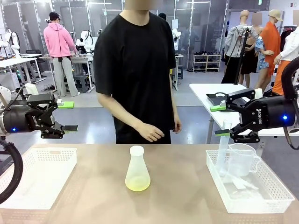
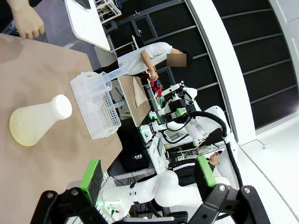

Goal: Prepare the solutions needed for the experiment.
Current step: When the human places the Big flask in the center of the table, pick up the Big flask and place it in the left Organizing basket.

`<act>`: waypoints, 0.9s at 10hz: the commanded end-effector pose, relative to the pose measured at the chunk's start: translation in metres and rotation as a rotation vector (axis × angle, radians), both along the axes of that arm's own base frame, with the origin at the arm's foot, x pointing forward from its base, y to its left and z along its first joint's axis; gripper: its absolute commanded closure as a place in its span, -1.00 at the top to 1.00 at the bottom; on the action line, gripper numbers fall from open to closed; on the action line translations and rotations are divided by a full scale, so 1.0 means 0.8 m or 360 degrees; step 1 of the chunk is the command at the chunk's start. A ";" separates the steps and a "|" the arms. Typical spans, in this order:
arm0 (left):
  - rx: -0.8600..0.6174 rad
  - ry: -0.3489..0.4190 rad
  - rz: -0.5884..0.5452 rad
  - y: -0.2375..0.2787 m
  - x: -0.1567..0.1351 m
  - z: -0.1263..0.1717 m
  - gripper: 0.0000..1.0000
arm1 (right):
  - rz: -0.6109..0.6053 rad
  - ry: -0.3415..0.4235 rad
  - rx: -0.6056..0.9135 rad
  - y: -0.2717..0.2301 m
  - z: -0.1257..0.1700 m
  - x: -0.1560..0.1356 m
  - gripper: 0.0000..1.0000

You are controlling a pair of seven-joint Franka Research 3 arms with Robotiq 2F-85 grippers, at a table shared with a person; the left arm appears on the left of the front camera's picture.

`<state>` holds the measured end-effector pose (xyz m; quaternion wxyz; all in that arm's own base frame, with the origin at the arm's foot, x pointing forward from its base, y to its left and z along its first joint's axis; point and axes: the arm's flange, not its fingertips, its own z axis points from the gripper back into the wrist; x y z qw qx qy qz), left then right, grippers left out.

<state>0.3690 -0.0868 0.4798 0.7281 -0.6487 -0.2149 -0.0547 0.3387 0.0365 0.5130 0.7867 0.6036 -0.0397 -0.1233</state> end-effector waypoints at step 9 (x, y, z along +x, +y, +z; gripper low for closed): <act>0.0380 -0.0925 -0.0160 -0.053 0.106 -0.026 1.00 | -0.0004 -0.0022 0.0017 0.001 0.004 -0.001 0.49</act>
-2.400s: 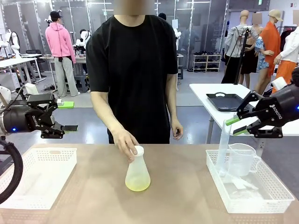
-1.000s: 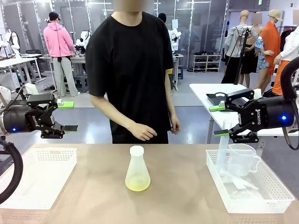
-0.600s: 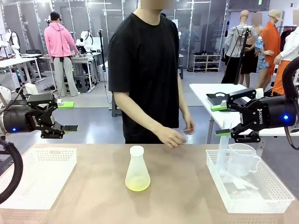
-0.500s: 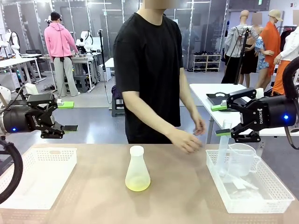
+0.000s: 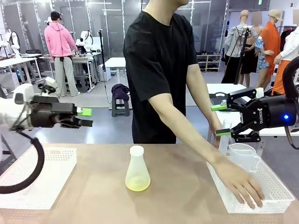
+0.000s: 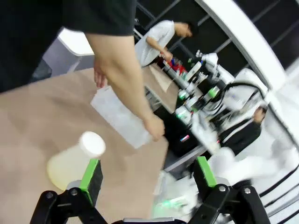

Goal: Prepare the solutions needed for the experiment.
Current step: When the human places the Big flask in the center of the table, pick up the Big flask and place it in the left Organizing basket.

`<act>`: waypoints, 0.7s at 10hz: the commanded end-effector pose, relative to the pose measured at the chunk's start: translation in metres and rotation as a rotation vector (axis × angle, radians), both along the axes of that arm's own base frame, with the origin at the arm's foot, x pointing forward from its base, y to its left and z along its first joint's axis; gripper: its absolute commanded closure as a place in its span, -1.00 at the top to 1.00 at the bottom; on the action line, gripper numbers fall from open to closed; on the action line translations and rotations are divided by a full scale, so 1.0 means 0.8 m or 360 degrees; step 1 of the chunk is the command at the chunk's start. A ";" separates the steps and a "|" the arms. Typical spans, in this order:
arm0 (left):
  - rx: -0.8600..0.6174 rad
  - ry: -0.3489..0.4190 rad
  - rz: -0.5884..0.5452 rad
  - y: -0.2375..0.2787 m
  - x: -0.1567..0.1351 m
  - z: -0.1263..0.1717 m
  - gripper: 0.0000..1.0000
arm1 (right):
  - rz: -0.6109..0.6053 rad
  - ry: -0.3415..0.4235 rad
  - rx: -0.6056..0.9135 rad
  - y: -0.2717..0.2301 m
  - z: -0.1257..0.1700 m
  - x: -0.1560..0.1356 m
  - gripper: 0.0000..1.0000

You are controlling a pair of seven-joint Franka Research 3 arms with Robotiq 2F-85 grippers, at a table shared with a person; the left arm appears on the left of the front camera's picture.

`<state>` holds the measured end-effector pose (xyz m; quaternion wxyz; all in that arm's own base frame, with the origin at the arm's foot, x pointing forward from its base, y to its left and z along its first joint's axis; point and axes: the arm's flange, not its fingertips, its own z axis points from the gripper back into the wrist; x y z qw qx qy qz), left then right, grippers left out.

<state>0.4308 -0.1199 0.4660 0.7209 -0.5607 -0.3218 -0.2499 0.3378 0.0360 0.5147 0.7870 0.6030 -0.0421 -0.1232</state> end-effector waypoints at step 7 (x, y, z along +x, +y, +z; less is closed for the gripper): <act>0.0285 -0.0663 0.0020 -0.017 0.057 -0.015 1.00 | 0.0000 -0.0016 0.0020 0.002 0.002 0.001 0.49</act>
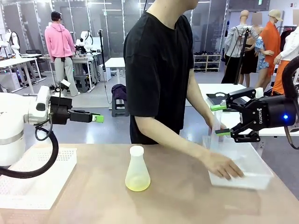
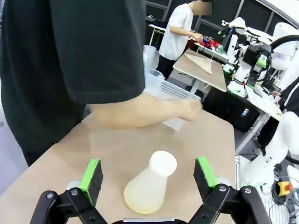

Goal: Prepare the solutions needed for the experiment.
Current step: When the human places the Big flask in the center of the table, pick up the Big flask and place it in the left Organizing basket.

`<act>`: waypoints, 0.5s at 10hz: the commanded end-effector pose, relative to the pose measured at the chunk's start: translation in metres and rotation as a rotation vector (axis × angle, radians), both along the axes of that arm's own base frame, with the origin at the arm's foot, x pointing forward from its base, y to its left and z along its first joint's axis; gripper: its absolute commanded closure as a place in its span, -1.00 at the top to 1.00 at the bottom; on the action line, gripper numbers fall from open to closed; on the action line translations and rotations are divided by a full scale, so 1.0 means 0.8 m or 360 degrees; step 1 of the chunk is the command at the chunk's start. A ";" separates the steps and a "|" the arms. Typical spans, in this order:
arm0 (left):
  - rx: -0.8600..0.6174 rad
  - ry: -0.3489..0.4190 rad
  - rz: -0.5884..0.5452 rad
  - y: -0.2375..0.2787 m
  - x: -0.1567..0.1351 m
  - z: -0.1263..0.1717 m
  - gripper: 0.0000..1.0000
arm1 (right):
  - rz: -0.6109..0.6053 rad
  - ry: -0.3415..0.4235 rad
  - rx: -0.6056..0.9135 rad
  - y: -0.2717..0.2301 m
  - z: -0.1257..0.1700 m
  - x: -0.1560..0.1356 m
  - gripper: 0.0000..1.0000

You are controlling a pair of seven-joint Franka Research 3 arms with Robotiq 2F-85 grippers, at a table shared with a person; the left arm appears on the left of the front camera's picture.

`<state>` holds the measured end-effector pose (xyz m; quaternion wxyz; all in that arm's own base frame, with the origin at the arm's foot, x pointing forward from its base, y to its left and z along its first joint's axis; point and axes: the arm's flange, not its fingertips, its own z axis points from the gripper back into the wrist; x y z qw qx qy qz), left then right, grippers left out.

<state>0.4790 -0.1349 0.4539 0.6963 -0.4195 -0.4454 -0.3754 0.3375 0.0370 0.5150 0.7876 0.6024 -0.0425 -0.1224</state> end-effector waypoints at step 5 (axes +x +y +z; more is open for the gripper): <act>-0.0075 -0.0251 -0.0098 0.002 0.025 -0.003 1.00 | -0.0001 -0.0014 0.0023 0.001 0.002 0.001 0.49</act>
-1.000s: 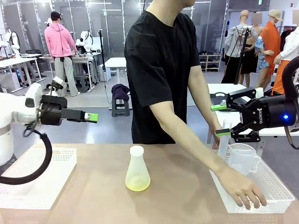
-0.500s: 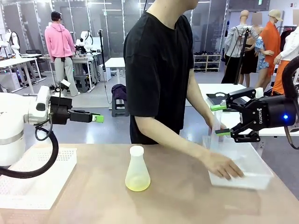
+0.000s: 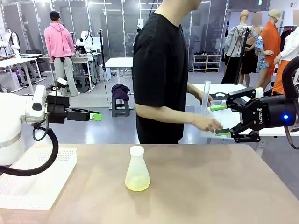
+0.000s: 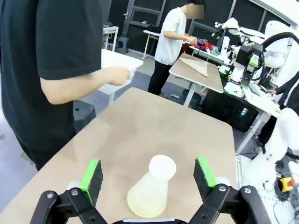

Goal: Prepare the solutions needed for the experiment.
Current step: When the human places the Big flask in the center of the table, pick up the Big flask and place it in the left Organizing basket.

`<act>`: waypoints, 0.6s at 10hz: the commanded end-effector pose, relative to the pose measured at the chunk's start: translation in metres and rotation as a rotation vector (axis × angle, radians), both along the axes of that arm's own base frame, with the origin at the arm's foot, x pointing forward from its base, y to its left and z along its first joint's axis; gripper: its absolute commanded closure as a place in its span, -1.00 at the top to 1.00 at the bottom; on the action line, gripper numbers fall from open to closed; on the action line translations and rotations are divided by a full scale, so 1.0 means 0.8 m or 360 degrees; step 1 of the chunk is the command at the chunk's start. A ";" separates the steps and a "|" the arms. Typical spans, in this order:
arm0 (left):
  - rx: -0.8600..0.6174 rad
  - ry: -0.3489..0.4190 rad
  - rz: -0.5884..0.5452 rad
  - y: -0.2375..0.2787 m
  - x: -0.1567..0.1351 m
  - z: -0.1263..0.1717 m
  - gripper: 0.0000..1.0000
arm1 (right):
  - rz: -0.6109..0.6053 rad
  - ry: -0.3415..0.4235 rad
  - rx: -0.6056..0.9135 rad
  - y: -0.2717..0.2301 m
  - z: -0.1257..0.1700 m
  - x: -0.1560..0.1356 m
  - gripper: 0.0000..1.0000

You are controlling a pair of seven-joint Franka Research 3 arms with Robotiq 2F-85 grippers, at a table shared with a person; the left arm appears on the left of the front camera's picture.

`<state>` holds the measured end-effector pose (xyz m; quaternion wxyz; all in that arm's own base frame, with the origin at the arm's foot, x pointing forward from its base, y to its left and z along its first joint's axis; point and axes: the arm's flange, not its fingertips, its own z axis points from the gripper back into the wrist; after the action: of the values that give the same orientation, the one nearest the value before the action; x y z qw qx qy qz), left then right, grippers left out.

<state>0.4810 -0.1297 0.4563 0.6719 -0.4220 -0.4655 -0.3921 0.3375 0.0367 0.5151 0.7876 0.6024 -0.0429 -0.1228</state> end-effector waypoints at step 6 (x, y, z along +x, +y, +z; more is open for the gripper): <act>0.0080 -0.0522 -0.0190 -0.010 0.041 -0.016 1.00 | 0.0001 -0.0014 0.0023 0.001 0.002 0.001 0.49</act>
<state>0.5183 -0.1431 0.4402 0.5572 -0.3715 -0.5314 -0.5188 0.3375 0.0368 0.5152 0.7876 0.6023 -0.0431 -0.1228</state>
